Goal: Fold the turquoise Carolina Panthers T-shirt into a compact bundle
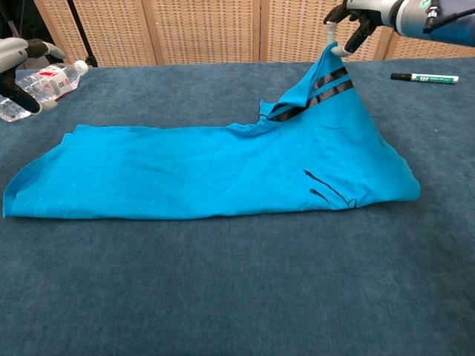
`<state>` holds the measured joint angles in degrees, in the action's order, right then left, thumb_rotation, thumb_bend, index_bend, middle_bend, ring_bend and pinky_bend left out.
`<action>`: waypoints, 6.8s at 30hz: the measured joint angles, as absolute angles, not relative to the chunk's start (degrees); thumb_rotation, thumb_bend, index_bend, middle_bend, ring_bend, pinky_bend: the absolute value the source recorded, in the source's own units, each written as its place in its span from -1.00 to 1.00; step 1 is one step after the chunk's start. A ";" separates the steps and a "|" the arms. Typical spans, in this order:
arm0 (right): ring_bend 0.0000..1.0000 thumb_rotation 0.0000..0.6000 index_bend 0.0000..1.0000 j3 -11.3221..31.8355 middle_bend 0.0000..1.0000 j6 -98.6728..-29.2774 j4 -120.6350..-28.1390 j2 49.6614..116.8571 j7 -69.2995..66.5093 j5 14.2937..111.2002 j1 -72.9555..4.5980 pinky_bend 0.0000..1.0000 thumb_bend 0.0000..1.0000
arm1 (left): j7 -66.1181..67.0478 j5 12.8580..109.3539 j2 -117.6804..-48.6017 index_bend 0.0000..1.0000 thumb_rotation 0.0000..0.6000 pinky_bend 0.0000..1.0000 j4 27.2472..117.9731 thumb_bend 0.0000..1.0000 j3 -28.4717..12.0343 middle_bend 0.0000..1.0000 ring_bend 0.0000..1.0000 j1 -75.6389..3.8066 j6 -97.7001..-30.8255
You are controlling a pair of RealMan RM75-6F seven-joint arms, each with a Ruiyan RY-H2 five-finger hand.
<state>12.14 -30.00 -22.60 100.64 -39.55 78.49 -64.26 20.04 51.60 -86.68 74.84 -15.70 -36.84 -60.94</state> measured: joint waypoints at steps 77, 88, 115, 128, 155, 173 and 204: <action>-1.00 1.00 -1.00 7.89 -1.00 -76.95 -63.99 71.82 -29.34 77.60 -18.19 -1.00 -1.00 | -45.57 109.73 -95.18 -1.00 1.00 -1.00 7.42 -1.00 16.13 -1.00 -1.00 -26.49 -90.63; -1.00 1.00 -1.00 8.54 -1.00 -77.37 -62.48 72.53 -31.75 79.22 -17.52 -1.00 -1.00 | -44.54 110.09 -97.07 -1.00 1.00 -1.00 5.53 -1.00 17.83 -1.00 -1.00 -26.05 -87.59; -1.00 1.00 -1.00 9.74 -1.00 -76.77 -62.24 72.29 -33.78 80.07 -16.94 -1.00 -1.00 | -43.24 108.45 -100.68 -1.00 1.00 -1.00 5.17 -0.70 18.30 -1.00 -1.00 -27.03 -82.60; -1.00 1.00 -1.00 9.94 -1.00 -76.51 -62.37 72.02 -34.19 80.40 -16.74 -1.00 -1.00 | -43.23 108.30 -100.25 -1.00 1.00 -1.00 5.09 -0.53 18.68 -1.00 -1.00 -26.99 -82.79; -1.00 1.00 -1.00 10.26 -1.00 -76.67 -62.73 71.59 -35.16 81.08 -16.44 -1.00 -1.00 | -42.51 108.17 -101.22 -1.00 1.00 -1.00 5.51 -0.29 19.42 -1.00 -1.00 -27.59 -80.57; -1.00 1.00 -1.00 10.28 -1.00 -76.58 -62.72 71.50 -35.30 81.36 -16.40 -1.00 -1.00 | -42.17 107.80 -102.35 -0.98 1.00 -1.00 5.77 -0.21 19.28 -1.00 -1.00 -28.23 -80.60; -1.00 1.00 -1.00 10.24 -1.00 -76.08 -62.43 71.72 -35.42 81.49 -16.53 -1.00 -1.00 | -42.63 107.08 -101.47 0.64 1.00 -1.00 5.34 -0.08 18.97 -1.00 -1.00 -27.53 -80.53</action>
<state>10.24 -76.08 -62.43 71.72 -35.42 81.49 -16.53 -42.63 107.08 -101.47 5.34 18.97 -27.53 -80.53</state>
